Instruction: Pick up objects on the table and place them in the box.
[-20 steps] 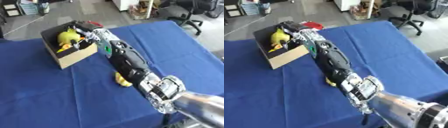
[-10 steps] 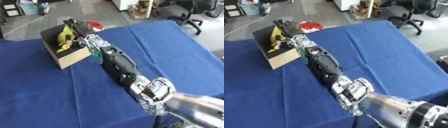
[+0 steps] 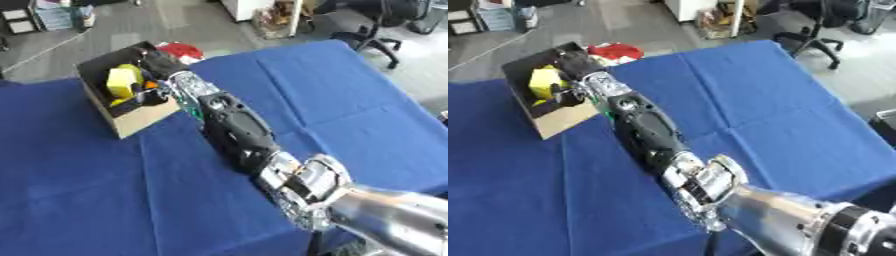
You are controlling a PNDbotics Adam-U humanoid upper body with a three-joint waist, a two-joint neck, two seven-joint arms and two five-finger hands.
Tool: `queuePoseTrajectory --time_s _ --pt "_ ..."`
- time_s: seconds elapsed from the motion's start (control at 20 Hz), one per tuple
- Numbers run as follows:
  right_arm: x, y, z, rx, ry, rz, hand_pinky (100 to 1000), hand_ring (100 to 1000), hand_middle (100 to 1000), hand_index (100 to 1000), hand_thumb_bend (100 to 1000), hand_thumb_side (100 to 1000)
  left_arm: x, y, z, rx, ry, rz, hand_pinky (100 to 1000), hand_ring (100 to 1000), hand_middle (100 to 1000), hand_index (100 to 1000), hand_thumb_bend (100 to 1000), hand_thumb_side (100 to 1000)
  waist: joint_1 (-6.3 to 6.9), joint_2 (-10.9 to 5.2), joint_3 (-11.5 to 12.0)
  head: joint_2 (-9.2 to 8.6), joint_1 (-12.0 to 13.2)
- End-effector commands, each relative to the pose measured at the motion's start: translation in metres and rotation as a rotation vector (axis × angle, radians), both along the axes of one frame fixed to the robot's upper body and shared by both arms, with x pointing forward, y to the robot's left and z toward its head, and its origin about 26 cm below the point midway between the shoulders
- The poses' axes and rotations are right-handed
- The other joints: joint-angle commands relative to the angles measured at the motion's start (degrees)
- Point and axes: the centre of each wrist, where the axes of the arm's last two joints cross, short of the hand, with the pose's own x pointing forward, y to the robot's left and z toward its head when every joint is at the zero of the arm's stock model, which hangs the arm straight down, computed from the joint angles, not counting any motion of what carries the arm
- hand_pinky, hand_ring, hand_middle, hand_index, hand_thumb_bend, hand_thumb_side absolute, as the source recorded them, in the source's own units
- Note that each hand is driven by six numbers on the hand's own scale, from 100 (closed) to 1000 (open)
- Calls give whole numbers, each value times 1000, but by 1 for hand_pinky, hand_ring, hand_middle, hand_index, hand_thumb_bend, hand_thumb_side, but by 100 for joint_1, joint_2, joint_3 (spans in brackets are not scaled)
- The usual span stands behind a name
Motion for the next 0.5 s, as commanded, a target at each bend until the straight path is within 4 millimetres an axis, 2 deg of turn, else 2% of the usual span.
queuePoseTrajectory --time_s 0.05,0.1,0.15,0.3,0.5 --pt "1 -25 35 29 -66 94 927 903 991 1000 100 177 0 3 8 11 -27 9 770 621 623 806 108 621 -17 -71 -45 22 62" --pt "-1 -34 40 37 -56 135 927 902 988 1000 100 169 0 4 7 14 -26 13 770 621 623 806 108 622 -32 -80 -70 22 88" --pt "-5 -45 43 34 -36 182 933 905 976 1000 100 116 0 6 7 17 -25 18 770 621 623 806 108 622 -52 -89 -97 22 109" --pt "-21 -80 52 -5 48 315 937 906 960 1000 100 100 -1 9 6 26 -22 32 771 621 623 806 107 623 -103 -100 -184 22 165" --pt "-56 -124 43 -29 180 382 936 904 946 1000 100 118 -1 13 6 40 -23 48 771 622 624 806 106 623 -180 -95 -328 22 262"
